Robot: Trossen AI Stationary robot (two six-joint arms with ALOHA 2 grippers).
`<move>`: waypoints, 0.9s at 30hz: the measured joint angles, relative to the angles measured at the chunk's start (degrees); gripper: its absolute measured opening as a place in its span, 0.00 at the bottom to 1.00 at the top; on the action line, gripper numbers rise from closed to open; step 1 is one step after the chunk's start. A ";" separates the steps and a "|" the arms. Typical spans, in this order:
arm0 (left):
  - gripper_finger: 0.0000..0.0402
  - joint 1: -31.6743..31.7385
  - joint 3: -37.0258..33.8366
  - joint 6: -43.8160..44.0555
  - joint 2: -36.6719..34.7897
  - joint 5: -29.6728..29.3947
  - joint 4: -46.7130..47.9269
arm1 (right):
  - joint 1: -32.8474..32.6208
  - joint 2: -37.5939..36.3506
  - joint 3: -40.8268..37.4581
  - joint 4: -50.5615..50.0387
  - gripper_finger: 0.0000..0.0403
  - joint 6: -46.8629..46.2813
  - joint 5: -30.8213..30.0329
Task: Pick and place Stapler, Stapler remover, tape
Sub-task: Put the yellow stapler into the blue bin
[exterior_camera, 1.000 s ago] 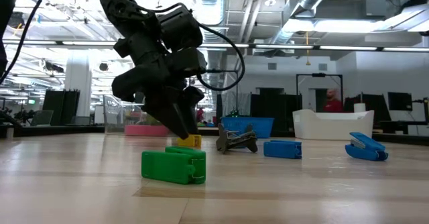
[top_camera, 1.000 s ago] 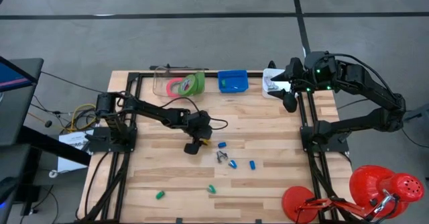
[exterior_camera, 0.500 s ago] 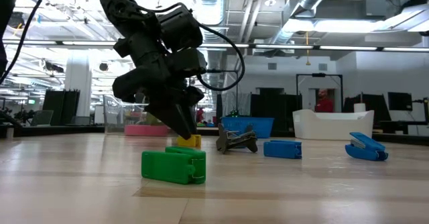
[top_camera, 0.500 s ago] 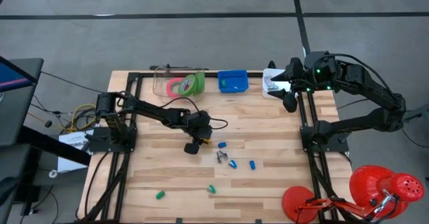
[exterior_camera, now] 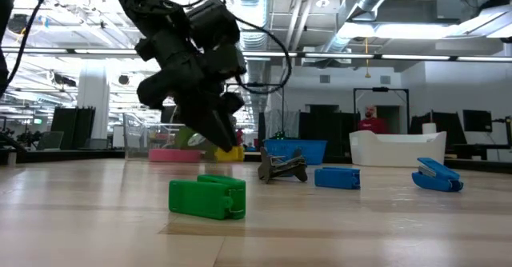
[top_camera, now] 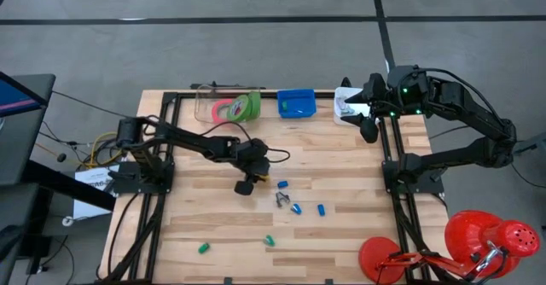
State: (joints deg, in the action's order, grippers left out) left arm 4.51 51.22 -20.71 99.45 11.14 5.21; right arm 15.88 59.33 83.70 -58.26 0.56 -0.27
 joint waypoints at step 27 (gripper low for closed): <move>0.25 1.35 0.02 0.00 -15.57 -8.59 -11.97 | 0.00 0.00 0.00 0.02 0.66 -0.20 0.00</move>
State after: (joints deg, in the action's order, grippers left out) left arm 5.87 51.25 -20.71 83.88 2.55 -6.76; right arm 15.88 59.33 83.70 -58.24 0.36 -0.27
